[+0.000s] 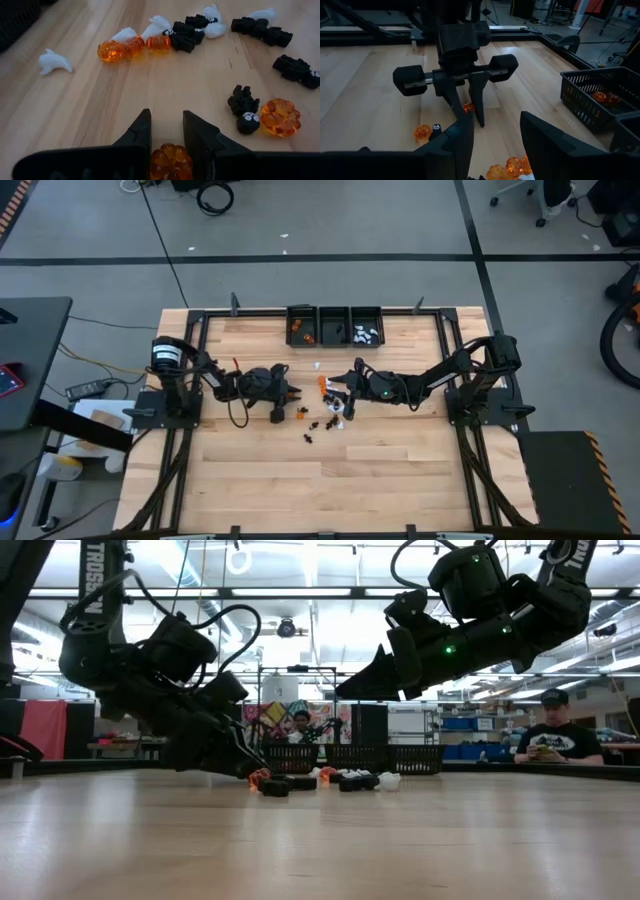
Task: Sort game pieces by color
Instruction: Put the orange game piece into the left black basket
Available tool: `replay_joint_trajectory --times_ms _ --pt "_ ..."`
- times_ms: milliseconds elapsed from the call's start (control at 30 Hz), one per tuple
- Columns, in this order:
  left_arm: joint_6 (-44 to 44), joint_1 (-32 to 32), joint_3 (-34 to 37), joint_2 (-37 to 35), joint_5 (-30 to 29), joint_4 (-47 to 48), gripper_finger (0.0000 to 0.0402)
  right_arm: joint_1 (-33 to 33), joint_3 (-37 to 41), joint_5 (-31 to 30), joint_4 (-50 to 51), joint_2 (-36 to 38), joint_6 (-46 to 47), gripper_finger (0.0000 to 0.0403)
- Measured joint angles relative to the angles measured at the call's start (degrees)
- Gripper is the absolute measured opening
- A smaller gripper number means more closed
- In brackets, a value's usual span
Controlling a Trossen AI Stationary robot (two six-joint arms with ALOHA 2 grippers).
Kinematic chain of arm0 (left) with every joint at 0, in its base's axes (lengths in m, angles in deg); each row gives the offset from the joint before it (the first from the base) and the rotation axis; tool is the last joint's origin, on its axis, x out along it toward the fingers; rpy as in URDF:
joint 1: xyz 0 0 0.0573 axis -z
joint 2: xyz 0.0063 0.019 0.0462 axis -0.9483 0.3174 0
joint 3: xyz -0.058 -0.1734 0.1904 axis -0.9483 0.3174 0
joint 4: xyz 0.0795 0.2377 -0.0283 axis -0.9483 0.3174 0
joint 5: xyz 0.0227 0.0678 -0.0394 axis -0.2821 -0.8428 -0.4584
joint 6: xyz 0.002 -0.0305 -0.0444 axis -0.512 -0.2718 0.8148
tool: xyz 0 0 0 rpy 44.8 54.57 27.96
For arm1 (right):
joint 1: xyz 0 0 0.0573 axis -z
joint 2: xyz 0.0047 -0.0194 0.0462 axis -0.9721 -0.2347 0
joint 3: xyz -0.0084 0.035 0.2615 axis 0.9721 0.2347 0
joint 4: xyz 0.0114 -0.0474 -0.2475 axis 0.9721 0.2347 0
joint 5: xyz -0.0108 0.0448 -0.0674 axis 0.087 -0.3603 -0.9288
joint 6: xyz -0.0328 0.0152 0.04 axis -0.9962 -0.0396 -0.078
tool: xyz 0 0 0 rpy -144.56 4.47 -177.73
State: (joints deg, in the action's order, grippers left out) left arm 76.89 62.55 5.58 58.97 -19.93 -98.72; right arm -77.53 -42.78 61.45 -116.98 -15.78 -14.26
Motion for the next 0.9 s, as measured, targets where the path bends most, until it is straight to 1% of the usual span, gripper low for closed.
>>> replay_joint_trajectory --times_ms 133,300,567,900 --pt "0.0 -0.5 -2.0 -1.8 -0.4 4.9 0.0068 0.0 0.0 0.0 -0.3 0.0 1.1 0.0165" --pt "-1.1 -2.3 -5.7 -2.4 -1.0 8.6 0.008 0.1 0.0 0.0 0.1 0.0 0.6 0.0165" --pt "-4.2 -4.8 -12.1 -2.4 -1.0 16.5 0.0071 0.1 0.0 0.0 0.9 0.0 0.2 0.0165" --pt "-6.0 -7.5 -15.9 -2.5 -0.9 18.9 0.0074 0.1 0.0 -0.5 0.9 0.0 -0.6 0.0165"
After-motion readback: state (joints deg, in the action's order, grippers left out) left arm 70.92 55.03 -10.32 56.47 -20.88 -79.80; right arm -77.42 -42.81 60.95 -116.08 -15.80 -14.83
